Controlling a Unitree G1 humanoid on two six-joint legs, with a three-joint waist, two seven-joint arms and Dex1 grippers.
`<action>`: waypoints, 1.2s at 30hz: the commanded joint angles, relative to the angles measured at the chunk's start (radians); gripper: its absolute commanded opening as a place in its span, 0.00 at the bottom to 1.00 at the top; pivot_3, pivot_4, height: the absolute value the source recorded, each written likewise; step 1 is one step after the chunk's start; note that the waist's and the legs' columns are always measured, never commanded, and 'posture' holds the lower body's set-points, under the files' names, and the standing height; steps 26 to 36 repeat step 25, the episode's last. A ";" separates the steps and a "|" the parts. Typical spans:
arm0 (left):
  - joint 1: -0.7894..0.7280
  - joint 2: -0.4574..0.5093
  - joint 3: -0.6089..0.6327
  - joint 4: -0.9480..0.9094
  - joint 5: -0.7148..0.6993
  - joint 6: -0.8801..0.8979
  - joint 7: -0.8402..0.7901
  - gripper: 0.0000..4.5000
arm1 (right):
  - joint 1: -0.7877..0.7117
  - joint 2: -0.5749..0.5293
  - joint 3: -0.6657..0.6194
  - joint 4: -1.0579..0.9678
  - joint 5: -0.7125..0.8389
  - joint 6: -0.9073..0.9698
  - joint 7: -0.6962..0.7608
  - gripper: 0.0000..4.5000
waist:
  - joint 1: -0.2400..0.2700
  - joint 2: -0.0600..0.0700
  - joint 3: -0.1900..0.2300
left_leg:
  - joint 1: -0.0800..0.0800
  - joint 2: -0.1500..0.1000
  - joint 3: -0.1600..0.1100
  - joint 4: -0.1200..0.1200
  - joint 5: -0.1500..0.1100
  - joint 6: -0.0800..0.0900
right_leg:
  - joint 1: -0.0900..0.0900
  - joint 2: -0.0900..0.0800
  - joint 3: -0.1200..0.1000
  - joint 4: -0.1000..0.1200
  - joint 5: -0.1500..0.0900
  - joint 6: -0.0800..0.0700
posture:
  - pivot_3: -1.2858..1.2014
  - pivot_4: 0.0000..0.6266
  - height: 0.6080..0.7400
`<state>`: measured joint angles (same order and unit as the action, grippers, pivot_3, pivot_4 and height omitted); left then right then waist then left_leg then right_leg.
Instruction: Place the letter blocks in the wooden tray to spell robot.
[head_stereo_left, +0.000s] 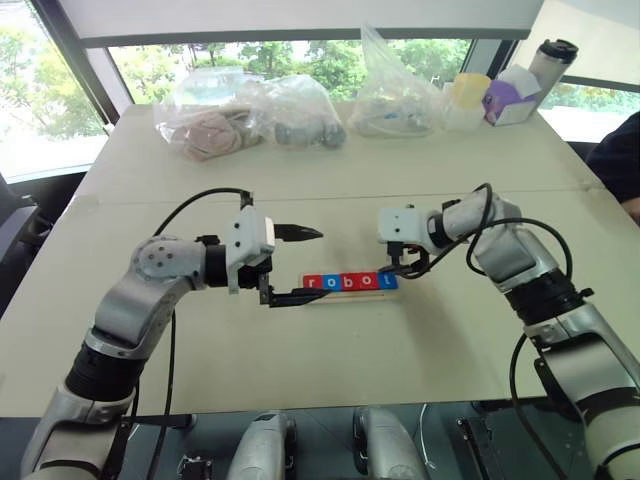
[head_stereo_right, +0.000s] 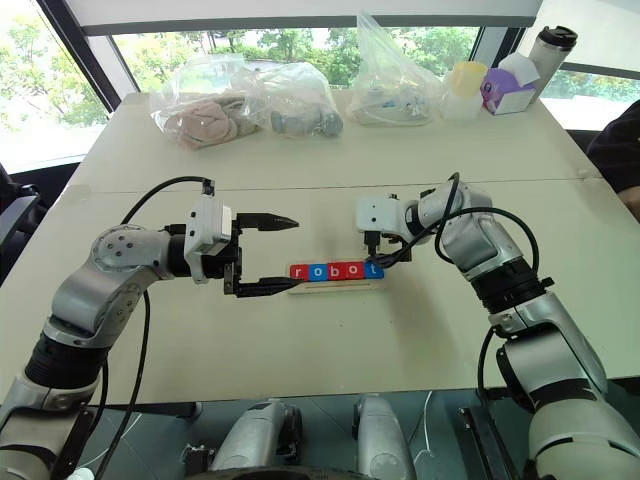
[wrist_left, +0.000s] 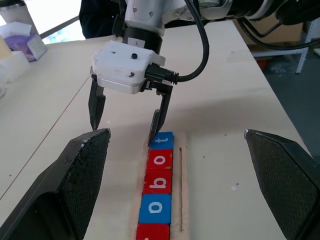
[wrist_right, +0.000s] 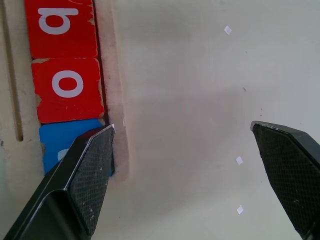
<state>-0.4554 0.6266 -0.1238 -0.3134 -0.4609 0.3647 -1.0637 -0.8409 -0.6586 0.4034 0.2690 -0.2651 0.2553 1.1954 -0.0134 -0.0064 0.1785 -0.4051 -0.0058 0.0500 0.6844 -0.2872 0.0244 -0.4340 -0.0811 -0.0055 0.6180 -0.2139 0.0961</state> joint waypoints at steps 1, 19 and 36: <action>-0.003 0.002 0.019 -0.028 -0.008 -0.002 0.007 1.00 | -0.054 -0.002 -0.027 0.004 -0.008 -0.010 -0.028 0.99 | 0.000 0.000 0.000 | 0.000 0.000 0.000 0.000 0.000 0.000 | 0.000 0.000 0.000 0.000 0.000 0.000 | 0.52 0.24 1.00; 0.090 0.121 0.107 -0.062 -0.055 0.048 -0.023 1.00 | 0.276 -0.309 -0.304 -0.645 0.290 0.485 0.142 0.99 | 0.003 0.000 0.000 | -0.001 0.000 -0.001 0.000 0.000 0.000 | 0.000 -0.001 0.000 -0.001 0.000 -0.001 | 0.52 0.24 1.00; 0.171 0.184 0.153 -0.088 -0.066 0.087 -0.024 1.00 | 0.411 -0.374 -0.465 -0.823 0.461 0.702 0.124 0.99 | 0.002 0.000 0.000 | 0.000 0.001 -0.001 0.000 0.000 0.000 | 0.000 -0.001 0.000 -0.001 -0.002 -0.004 | 0.52 0.24 1.00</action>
